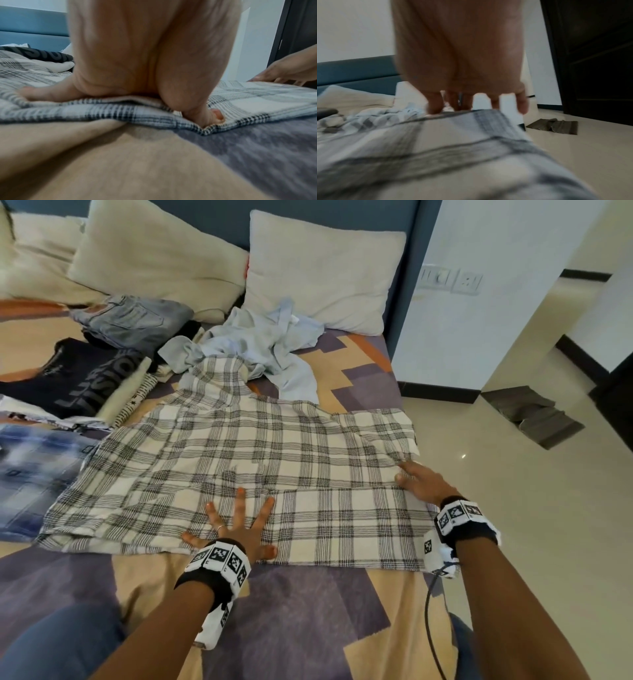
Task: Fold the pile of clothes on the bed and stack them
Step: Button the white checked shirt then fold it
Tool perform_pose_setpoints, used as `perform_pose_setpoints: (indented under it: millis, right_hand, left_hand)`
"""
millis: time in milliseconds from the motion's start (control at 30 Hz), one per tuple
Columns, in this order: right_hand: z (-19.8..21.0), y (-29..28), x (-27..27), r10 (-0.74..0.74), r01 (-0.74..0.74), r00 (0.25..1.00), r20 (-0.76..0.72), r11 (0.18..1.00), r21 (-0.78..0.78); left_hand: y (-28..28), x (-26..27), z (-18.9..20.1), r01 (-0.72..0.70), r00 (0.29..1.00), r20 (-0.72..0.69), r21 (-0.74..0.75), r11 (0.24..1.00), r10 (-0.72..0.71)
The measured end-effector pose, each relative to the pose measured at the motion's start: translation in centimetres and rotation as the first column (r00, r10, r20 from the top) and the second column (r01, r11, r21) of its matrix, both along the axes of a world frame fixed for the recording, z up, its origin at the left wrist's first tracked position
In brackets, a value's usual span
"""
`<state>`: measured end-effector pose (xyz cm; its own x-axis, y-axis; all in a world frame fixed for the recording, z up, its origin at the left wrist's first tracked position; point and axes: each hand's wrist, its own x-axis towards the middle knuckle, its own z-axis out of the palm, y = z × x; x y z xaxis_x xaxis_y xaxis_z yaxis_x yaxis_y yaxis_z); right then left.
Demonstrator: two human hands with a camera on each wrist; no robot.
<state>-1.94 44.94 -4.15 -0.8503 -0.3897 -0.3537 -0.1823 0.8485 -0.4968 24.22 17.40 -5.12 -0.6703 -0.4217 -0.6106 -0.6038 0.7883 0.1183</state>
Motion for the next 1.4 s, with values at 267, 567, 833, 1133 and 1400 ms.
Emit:
perform_pose_setpoints:
  millis: [267,567,833,1133,1400]
  right_hand:
    - [0.8,-7.5,-3.7,-0.051,0.057,0.979,-0.199,0.998,0.023]
    - [0.8,-9.9,-11.7,-0.138,0.043,0.872,-0.469,0.977,-0.209]
    - [0.4,-12.0,-17.2,0.308,-0.278,0.922,-0.233,0.948,0.154]
    - [1.0,-10.6,-19.7,0.098,0.104,0.856,-0.507,0.929,0.355]
    - [0.3,-13.0,-18.3,0.362,-0.196,0.879,-0.310,0.868,0.457]
  left_hand:
    - [-0.7,-3.2,2.6,0.056,0.997,0.059,-0.088,0.995,-0.051]
    - [-10.2,-15.4,4.5,0.030,0.735,-0.678,0.038,0.999,0.004]
    - [-18.8,-22.1,0.0,0.119,0.745,-0.663,0.023,0.993,-0.074]
    - [-21.5,-25.0,-0.7,0.176,0.845,-0.495,-0.096,0.980,-0.200]
    - [-22.1,-25.6,1.8,0.185,0.810,-0.530,-0.173,0.967,-0.250]
